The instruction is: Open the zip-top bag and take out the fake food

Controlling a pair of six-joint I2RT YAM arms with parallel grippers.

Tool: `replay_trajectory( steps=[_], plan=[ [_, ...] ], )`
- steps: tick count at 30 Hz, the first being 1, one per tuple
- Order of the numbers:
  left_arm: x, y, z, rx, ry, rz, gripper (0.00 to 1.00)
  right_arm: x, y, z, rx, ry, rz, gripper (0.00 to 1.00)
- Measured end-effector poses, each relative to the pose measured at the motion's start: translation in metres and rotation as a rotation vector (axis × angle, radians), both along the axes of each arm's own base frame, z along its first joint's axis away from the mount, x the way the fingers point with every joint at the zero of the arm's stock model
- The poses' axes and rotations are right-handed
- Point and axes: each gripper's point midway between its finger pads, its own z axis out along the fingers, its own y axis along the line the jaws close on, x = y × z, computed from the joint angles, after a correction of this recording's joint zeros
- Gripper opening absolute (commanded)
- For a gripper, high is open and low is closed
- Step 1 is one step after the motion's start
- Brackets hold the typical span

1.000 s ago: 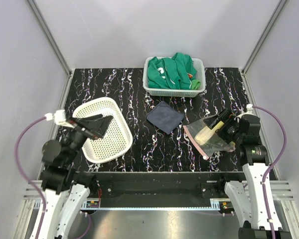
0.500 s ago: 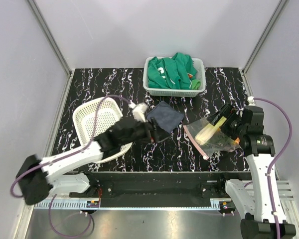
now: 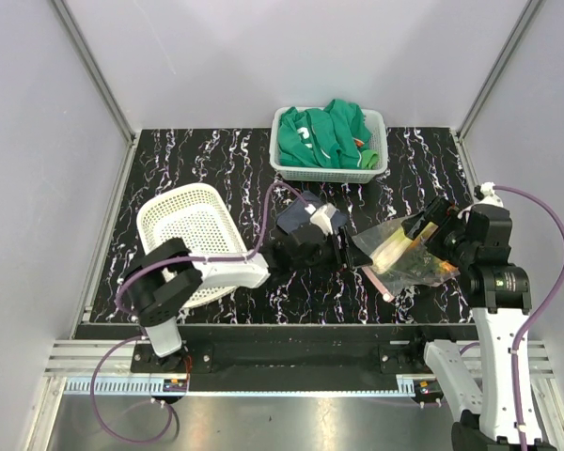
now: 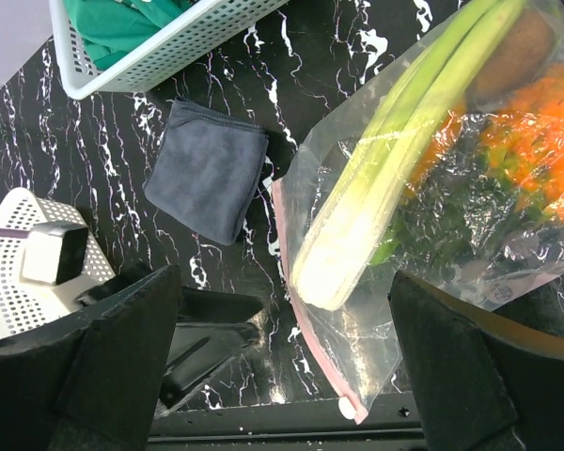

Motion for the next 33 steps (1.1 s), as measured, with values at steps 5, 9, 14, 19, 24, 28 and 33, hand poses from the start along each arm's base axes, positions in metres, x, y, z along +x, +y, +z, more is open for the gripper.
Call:
replay_trajectory(
  steps=[5,9,14,19,24,28,33],
  plan=[
    [-0.008,-0.017,-0.01,-0.058,0.065,0.003,0.57,-0.003,0.001,0.002,-0.001,-0.011,0.006,1.0],
    [-0.013,-0.03,-0.014,-0.116,0.102,0.003,0.49,-0.006,0.002,0.002,0.003,-0.019,0.011,1.0],
    [-0.024,-0.039,-0.024,-0.134,0.118,-0.014,0.48,-0.008,0.004,-0.005,0.007,-0.008,0.018,1.0],
    [-0.039,-0.035,-0.035,-0.106,0.104,-0.015,0.47,-0.009,0.004,-0.005,0.01,-0.008,0.022,1.0],
    [-0.049,-0.026,-0.038,-0.063,0.058,0.004,0.5,-0.01,0.006,-0.004,0.013,-0.012,0.028,1.0],
    [-0.052,-0.026,-0.036,-0.061,0.041,0.002,0.5,-0.01,0.006,-0.005,0.014,-0.012,0.029,1.0],
    [-0.048,-0.039,-0.04,-0.07,0.053,0.0,0.49,-0.01,0.006,-0.006,0.015,-0.007,0.03,1.0]
  ],
)
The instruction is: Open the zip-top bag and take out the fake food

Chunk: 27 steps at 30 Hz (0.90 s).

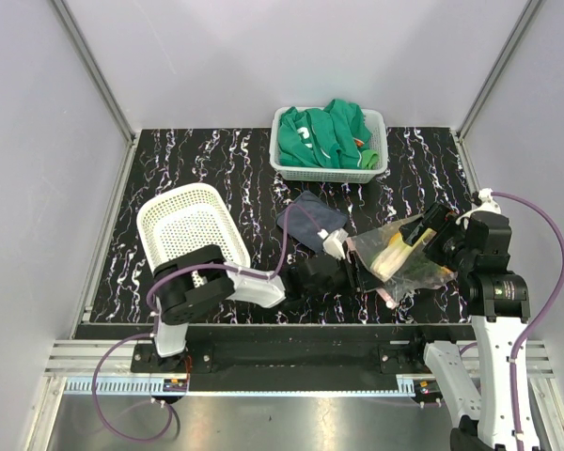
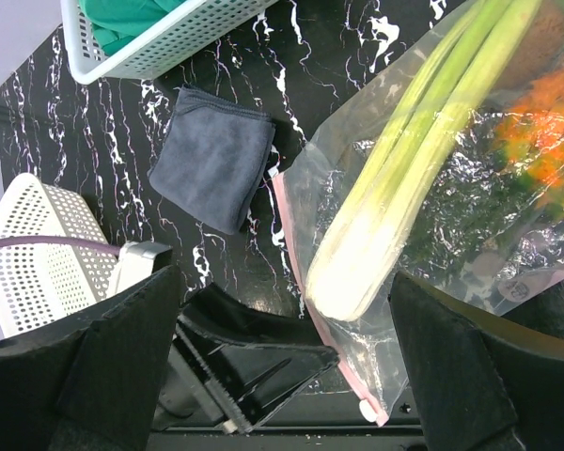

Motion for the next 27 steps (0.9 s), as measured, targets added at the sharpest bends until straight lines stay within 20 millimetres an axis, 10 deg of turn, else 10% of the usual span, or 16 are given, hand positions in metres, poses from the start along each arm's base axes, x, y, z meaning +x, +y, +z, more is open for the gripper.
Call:
replay_trajectory(
  steps=[9,27],
  plan=[
    [0.003,-0.012,-0.01,0.009,0.016,-0.008,0.0,-0.002,0.001,0.001,0.008,-0.008,0.001,1.0],
    [0.059,-0.007,0.072,-0.012,-0.054,-0.03,0.0,-0.015,0.015,-0.015,0.275,0.083,-0.147,0.93]
  ],
)
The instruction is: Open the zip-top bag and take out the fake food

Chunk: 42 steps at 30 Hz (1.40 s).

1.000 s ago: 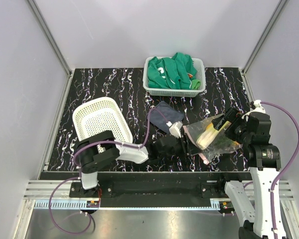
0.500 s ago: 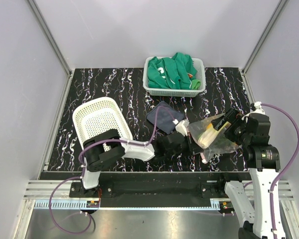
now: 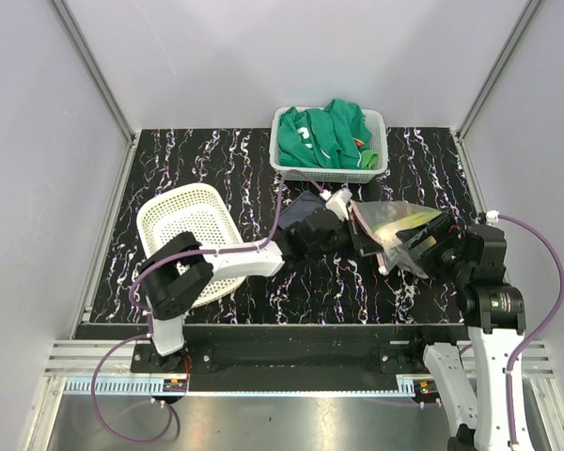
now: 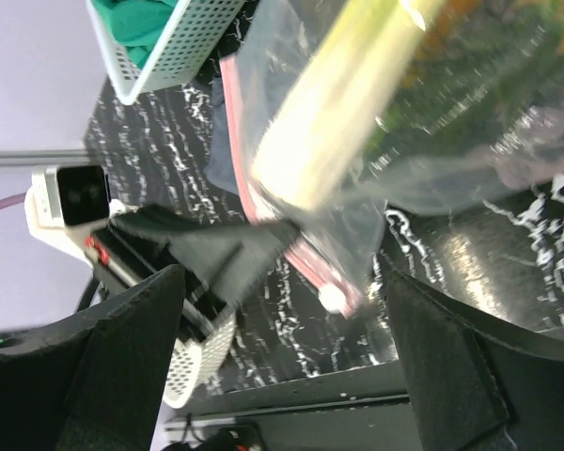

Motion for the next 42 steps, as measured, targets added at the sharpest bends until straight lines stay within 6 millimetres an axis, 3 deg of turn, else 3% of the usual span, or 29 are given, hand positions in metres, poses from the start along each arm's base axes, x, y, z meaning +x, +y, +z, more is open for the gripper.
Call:
replay_trajectory(
  steps=[6,11,18,27,33,37,40,42],
  plan=[
    [0.026,0.008,0.019,-0.071,0.053,0.008,0.0,-0.015,0.011,-0.01,0.128,-0.01,-0.031,0.83],
    [0.017,0.004,0.041,-0.15,0.078,-0.06,0.0,-0.025,0.014,-0.015,0.169,-0.065,-0.046,0.75],
    [0.009,0.002,0.06,-0.237,0.124,-0.11,0.0,-0.025,0.018,-0.058,0.281,-0.088,-0.096,0.65],
    [0.003,0.007,0.06,-0.333,0.222,-0.106,0.0,-0.018,0.017,-0.034,0.318,-0.235,-0.101,0.7],
    [-0.003,0.003,0.058,-0.361,0.266,-0.109,0.0,-0.013,0.017,-0.026,0.361,-0.304,-0.109,0.65],
    [-0.007,0.003,0.058,-0.377,0.287,-0.11,0.0,-0.009,0.019,-0.035,0.395,-0.286,-0.112,0.44],
    [-0.008,0.003,0.054,-0.374,0.304,-0.107,0.0,-0.008,0.021,-0.031,0.415,-0.295,-0.109,0.35],
    [-0.009,0.004,0.054,-0.377,0.308,-0.106,0.0,-0.008,0.021,-0.029,0.418,-0.299,-0.109,0.18]
  ],
)
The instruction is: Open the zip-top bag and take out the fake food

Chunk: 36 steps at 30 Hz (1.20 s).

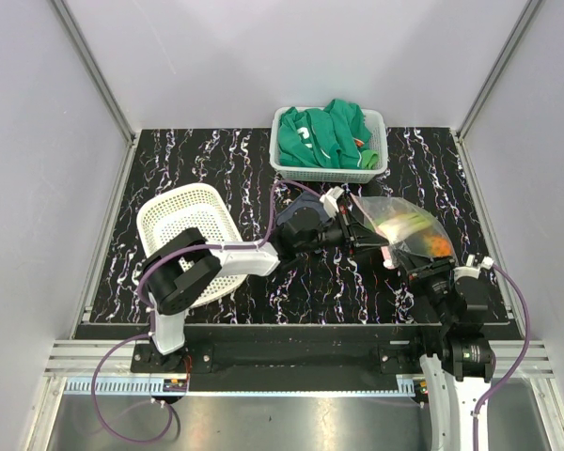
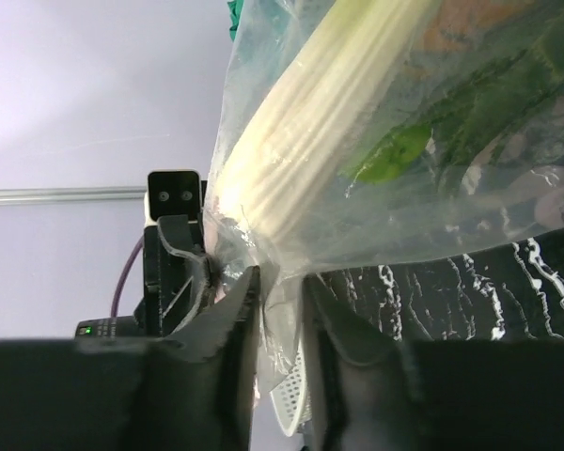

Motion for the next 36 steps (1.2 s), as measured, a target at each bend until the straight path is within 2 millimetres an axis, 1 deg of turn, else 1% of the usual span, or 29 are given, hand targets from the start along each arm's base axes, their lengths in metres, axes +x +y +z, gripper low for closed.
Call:
replay_trajectory(
  steps=[2,5,6,7,8,10,11,13,15,19,22,26,30,34,36],
  plan=[
    [0.001,0.001,-0.001,0.001,0.003,0.002,0.0,0.0,0.0,0.001,0.002,-0.003,-0.001,0.0],
    [0.001,0.002,-0.005,0.009,0.008,0.002,0.0,0.001,0.0,0.001,0.004,0.006,-0.001,0.0],
    [0.002,0.004,-0.006,0.014,0.007,0.005,0.02,0.002,0.0,0.0,0.004,0.017,0.0,0.0],
    [0.003,0.005,-0.008,0.021,0.004,0.006,0.06,0.004,0.0,-0.001,0.004,0.033,0.002,0.0],
    [0.004,0.006,-0.011,0.034,-0.004,0.008,0.2,0.005,0.001,-0.002,0.003,0.049,0.008,0.0],
    [0.005,0.009,-0.015,0.063,-0.016,0.009,0.33,0.007,0.003,-0.004,-0.001,0.079,0.024,0.0],
    [0.005,0.011,-0.016,0.075,-0.024,0.01,0.42,0.008,0.004,-0.005,-0.006,0.089,0.029,0.0],
    [0.003,0.018,-0.016,0.096,-0.042,0.011,0.49,0.009,0.003,-0.001,-0.017,0.089,0.033,0.0],
    [-0.002,0.023,-0.013,0.102,-0.057,0.005,0.52,0.009,0.003,0.004,-0.028,0.073,0.036,0.0],
    [-0.011,0.029,-0.006,0.101,-0.081,-0.005,0.53,0.009,0.005,0.013,-0.043,0.044,0.051,0.0],
    [-0.022,0.03,-0.007,0.106,-0.083,-0.023,0.5,0.01,0.006,0.014,-0.05,0.034,0.062,0.0],
    [-0.04,0.026,-0.012,0.119,-0.067,-0.056,0.49,0.01,0.007,0.018,-0.054,0.017,0.07,0.0],
    [-0.053,0.021,-0.01,0.109,-0.054,-0.078,0.49,0.009,0.009,0.016,-0.052,0.015,0.078,0.0],
    [-0.057,0.018,-0.006,0.093,-0.045,-0.073,0.49,0.008,0.011,0.013,-0.049,0.016,0.09,0.0],
    [-0.056,0.018,-0.005,0.089,-0.04,-0.067,0.45,0.008,0.011,0.011,-0.048,0.018,0.093,0.0]
  ],
)
